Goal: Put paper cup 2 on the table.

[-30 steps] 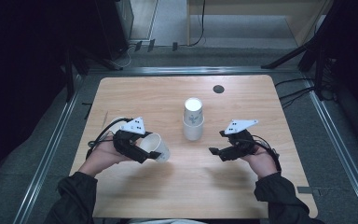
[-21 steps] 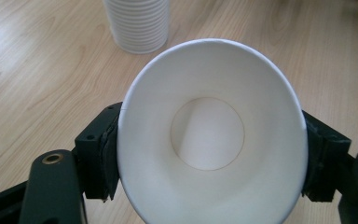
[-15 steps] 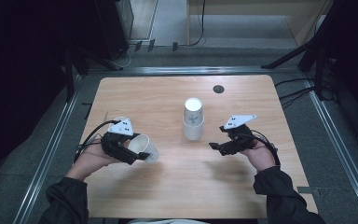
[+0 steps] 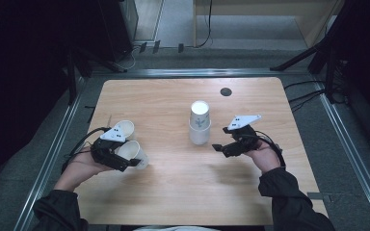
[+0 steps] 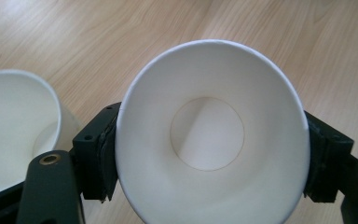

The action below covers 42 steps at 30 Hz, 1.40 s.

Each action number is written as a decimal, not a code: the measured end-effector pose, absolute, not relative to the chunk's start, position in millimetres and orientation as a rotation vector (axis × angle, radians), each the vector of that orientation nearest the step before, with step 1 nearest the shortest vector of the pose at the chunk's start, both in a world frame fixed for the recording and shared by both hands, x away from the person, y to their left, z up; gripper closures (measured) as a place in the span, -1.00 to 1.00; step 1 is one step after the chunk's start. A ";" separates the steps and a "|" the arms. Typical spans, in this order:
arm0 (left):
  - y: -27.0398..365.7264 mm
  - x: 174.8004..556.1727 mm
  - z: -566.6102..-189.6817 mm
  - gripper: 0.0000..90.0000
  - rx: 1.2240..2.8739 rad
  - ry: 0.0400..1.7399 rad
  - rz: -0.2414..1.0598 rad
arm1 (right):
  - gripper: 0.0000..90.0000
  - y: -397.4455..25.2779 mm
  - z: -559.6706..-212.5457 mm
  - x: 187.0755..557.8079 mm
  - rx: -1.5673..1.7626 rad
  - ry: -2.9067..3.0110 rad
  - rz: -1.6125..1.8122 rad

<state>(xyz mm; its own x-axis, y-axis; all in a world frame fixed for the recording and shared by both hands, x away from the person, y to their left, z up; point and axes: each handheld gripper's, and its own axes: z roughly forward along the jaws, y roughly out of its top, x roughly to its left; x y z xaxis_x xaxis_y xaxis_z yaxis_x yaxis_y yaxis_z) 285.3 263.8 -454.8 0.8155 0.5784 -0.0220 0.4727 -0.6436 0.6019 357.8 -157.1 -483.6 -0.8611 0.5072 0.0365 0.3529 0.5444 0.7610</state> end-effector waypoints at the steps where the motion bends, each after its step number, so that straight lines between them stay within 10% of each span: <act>1: 265.2 285.1 -456.0 -0.51 2.397 0.775 0.229 | -0.51 -156.5 -483.4 358.3 0.719 2.591 1.210; 42: 273.8 298.1 -481.9 -0.61 2.477 0.839 0.198 | -0.51 -154.4 -483.9 355.3 0.661 2.617 1.198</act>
<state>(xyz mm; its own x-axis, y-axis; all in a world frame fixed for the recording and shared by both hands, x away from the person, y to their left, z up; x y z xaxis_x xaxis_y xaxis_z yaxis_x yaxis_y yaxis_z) 298.1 273.8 -481.9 0.7982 0.6018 -0.0255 0.5271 -0.6774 0.5132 355.3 -154.4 -483.9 -0.8830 0.4691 0.0144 0.3174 0.5744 0.7545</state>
